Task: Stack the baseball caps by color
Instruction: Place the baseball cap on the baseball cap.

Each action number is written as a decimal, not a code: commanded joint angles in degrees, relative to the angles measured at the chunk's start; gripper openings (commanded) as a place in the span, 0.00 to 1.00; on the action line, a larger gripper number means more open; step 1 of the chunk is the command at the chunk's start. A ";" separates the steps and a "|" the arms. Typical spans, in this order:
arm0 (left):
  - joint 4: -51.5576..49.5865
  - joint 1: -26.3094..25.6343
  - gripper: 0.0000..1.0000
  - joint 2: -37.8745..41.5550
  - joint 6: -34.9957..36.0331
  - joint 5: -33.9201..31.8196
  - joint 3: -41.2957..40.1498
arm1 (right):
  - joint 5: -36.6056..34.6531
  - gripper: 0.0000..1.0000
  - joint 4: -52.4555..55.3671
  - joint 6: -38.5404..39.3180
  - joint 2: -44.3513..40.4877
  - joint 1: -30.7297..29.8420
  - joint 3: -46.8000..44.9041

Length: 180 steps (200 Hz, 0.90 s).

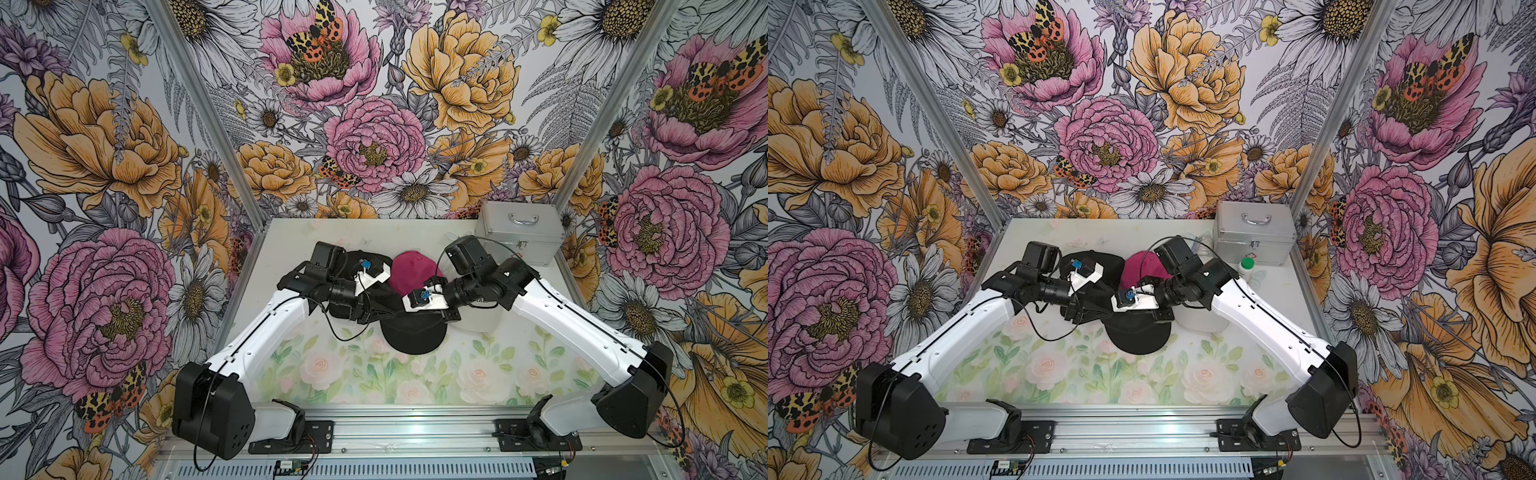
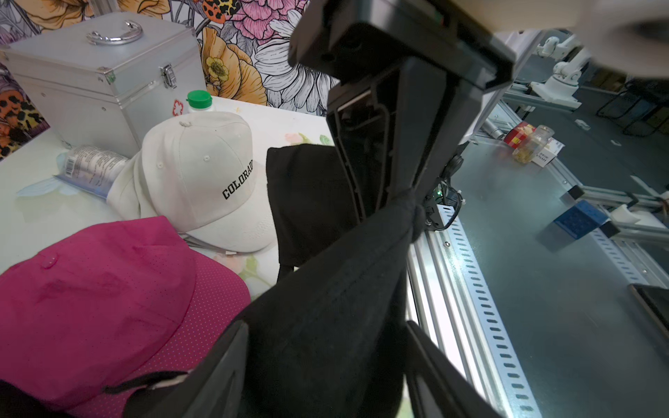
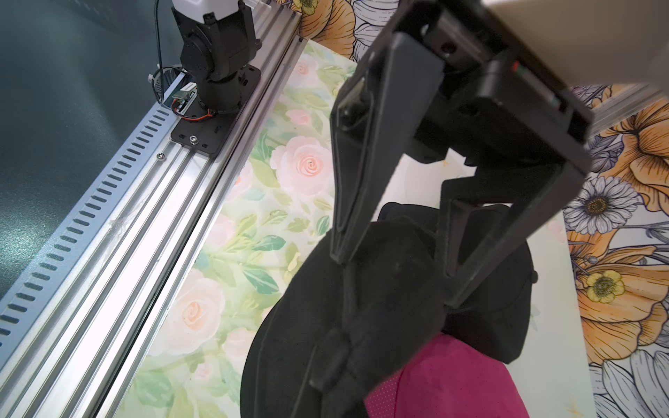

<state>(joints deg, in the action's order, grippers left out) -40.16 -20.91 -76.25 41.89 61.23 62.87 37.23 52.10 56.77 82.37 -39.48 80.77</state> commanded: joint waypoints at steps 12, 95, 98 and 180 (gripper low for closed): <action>-1.57 -0.01 0.10 0.29 1.17 0.28 -0.09 | 1.03 0.00 -0.64 1.65 0.22 -0.37 1.41; -1.67 8.03 0.00 7.46 2.42 8.13 -4.12 | 4.00 0.29 -0.58 -4.45 1.13 3.61 -0.05; -1.67 8.15 0.00 7.48 2.33 8.24 -4.08 | 4.00 0.30 -0.54 -4.61 1.19 3.82 -0.15; -1.76 14.07 0.00 5.31 3.95 12.48 -3.15 | 5.61 0.00 1.34 -3.68 7.40 8.46 3.19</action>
<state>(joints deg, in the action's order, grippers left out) -42.26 -8.14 -70.00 44.91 70.37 59.22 42.39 50.63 53.15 86.76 -31.92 81.12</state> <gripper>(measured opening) 0.059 0.082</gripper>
